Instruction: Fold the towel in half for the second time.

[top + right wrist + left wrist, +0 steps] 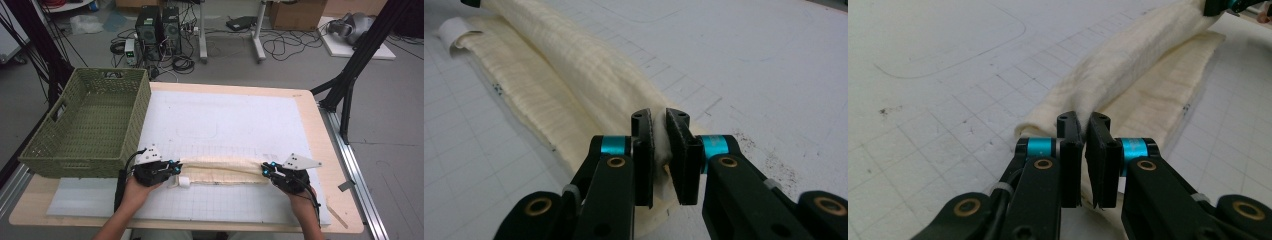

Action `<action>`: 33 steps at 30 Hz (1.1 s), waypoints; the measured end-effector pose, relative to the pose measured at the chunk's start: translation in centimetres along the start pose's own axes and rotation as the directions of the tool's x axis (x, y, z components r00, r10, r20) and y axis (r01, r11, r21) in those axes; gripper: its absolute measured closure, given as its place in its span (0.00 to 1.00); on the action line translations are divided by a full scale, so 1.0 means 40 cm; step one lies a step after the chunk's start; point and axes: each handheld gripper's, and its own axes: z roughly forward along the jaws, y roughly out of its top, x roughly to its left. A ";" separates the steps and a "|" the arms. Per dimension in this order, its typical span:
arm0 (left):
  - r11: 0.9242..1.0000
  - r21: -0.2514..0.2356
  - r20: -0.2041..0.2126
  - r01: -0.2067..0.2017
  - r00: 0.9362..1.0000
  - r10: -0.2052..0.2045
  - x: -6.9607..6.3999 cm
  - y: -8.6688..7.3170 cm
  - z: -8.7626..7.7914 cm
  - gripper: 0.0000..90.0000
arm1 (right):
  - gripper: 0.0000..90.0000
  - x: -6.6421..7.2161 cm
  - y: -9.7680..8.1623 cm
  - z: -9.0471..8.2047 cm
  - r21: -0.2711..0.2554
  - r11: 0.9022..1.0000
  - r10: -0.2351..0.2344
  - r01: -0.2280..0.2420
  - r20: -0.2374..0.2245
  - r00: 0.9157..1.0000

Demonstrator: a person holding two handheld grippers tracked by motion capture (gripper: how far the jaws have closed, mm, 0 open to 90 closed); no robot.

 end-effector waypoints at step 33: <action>0.995 0.099 -0.019 -0.033 0.999 0.036 -0.045 0.011 0.073 0.76 | 0.70 0.021 0.011 -0.066 -0.016 1.000 -0.012 0.012 -0.038 0.999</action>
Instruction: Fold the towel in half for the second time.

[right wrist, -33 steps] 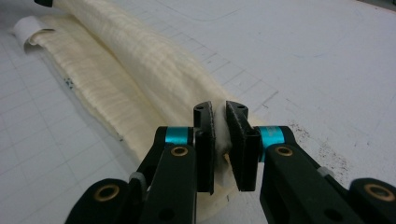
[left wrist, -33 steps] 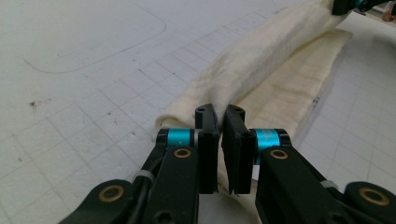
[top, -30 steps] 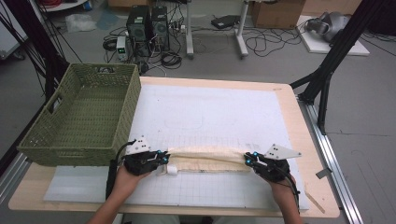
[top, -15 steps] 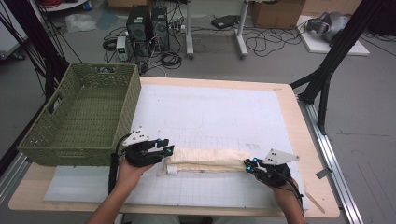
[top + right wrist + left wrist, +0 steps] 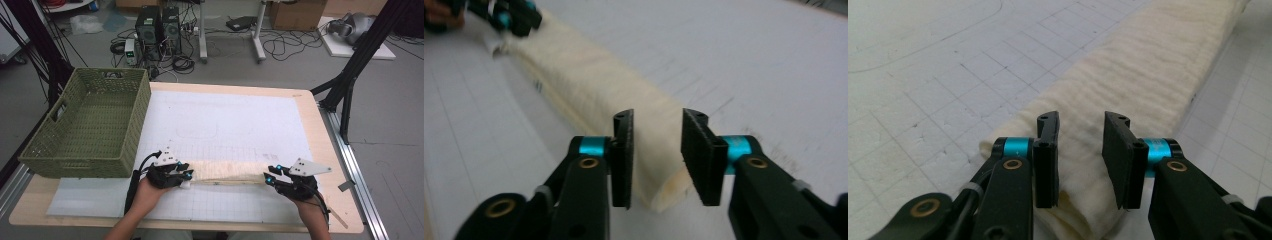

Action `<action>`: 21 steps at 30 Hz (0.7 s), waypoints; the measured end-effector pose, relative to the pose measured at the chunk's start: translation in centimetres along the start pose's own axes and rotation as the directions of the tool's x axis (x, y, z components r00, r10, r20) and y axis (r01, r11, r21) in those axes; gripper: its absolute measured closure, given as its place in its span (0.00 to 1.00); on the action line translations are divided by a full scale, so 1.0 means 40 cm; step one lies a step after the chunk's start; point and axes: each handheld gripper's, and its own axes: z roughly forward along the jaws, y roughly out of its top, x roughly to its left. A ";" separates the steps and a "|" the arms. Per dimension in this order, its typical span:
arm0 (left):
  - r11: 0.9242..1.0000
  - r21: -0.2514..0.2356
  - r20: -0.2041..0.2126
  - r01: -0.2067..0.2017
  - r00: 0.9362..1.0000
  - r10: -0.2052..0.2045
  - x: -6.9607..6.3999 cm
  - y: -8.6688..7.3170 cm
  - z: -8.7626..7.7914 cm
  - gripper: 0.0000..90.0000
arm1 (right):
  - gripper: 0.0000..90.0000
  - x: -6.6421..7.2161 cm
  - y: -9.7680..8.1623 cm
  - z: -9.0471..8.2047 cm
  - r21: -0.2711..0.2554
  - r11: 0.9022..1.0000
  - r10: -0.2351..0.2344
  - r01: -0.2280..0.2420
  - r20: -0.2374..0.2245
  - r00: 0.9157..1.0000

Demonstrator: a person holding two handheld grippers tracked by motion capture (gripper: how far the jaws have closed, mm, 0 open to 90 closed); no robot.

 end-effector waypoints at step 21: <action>1.000 0.023 0.017 0.013 1.000 -0.013 0.007 -0.009 -0.012 0.75 | 0.70 0.010 -0.035 0.078 0.171 0.985 -0.014 -0.004 0.106 0.994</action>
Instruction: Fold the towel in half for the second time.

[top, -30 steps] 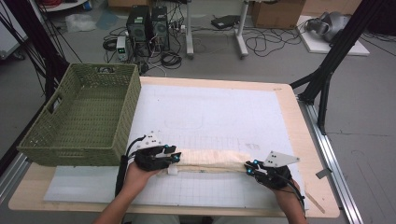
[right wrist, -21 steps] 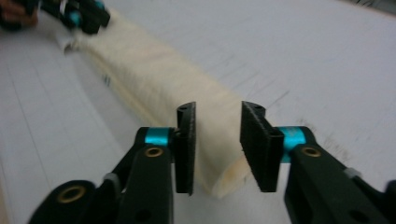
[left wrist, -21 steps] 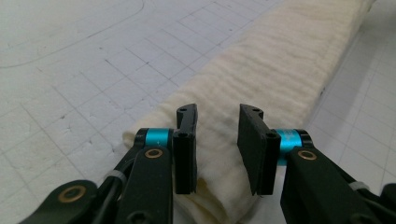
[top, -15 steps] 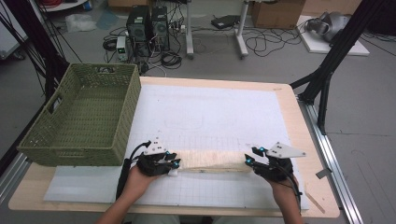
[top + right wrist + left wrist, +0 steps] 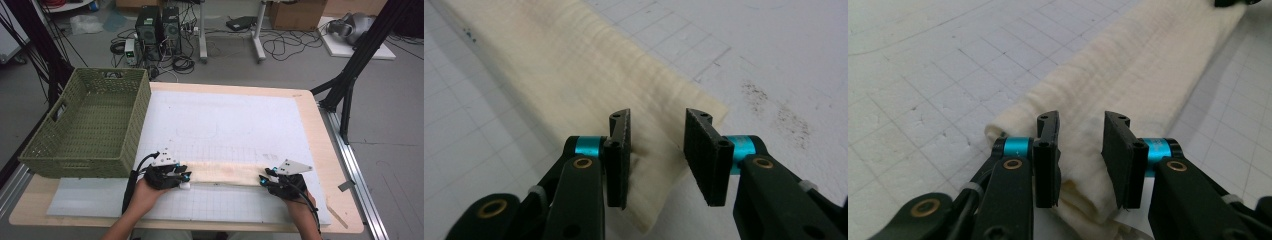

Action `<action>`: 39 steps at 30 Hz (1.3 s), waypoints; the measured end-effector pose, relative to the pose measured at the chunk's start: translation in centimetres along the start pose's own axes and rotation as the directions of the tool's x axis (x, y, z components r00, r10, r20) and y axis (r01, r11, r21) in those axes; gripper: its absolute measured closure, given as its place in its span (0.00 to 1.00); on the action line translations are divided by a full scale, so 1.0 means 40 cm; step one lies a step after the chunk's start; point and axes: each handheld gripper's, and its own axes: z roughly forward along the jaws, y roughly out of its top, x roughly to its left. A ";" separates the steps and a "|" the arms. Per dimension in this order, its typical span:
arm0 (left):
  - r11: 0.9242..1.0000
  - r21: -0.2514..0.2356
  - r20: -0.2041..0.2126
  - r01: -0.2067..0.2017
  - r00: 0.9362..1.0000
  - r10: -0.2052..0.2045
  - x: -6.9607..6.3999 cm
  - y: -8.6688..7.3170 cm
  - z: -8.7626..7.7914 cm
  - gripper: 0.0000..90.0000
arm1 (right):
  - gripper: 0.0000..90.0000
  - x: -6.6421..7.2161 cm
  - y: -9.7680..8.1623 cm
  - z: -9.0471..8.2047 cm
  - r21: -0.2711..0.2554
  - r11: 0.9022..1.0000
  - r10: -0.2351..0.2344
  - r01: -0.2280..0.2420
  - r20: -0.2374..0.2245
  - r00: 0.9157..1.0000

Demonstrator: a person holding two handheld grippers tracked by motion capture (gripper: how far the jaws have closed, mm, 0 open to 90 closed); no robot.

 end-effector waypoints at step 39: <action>1.000 0.013 0.008 0.023 1.000 -0.024 0.008 0.008 0.006 0.78 | 0.77 0.057 0.077 0.084 -0.015 1.000 0.012 -0.012 -0.029 1.000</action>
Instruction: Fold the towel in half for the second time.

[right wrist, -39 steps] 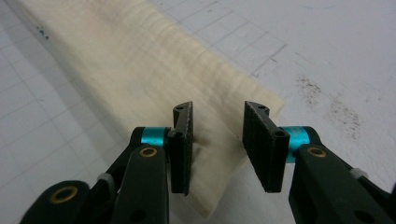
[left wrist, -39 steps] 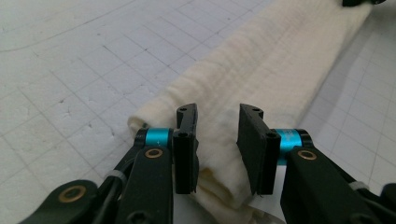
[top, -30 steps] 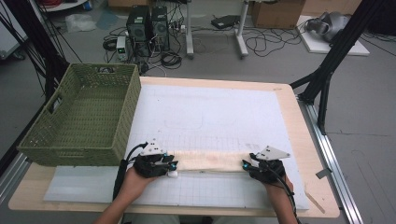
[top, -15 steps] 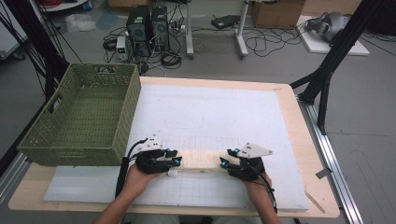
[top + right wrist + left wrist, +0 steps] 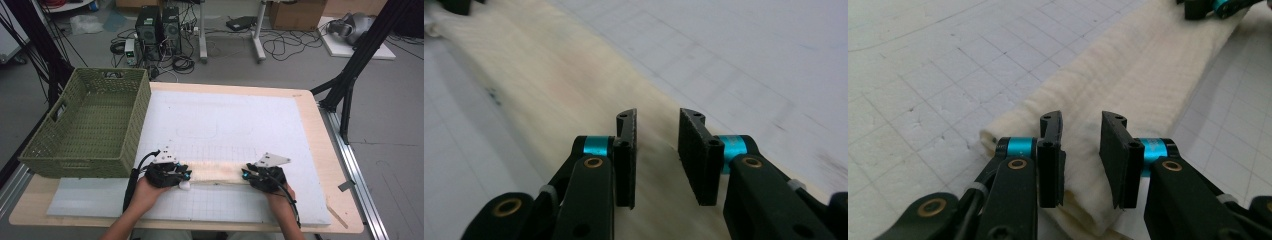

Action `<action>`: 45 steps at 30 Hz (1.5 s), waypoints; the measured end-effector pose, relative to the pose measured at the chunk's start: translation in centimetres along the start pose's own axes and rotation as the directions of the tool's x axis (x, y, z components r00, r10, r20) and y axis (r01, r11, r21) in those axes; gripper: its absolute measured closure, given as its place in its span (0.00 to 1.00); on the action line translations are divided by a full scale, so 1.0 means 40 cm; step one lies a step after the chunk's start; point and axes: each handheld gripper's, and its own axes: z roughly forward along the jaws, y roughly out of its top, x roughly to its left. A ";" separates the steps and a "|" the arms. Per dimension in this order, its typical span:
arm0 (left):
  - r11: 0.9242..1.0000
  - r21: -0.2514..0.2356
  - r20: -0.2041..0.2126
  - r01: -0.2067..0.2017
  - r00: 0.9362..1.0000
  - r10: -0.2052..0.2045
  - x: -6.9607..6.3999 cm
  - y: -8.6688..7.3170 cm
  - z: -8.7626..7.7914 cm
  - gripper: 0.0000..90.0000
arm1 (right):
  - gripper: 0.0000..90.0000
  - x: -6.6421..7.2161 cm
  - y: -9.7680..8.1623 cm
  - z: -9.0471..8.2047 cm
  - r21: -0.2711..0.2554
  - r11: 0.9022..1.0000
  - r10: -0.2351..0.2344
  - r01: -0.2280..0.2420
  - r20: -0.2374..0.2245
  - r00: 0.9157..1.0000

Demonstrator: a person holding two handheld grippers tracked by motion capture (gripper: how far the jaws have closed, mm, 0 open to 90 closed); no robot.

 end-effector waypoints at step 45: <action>0.945 -0.325 -0.089 0.032 0.994 -0.064 0.033 0.002 -0.122 0.20 | 0.14 -0.101 -0.105 -0.214 -0.212 0.967 0.191 -0.140 0.243 0.951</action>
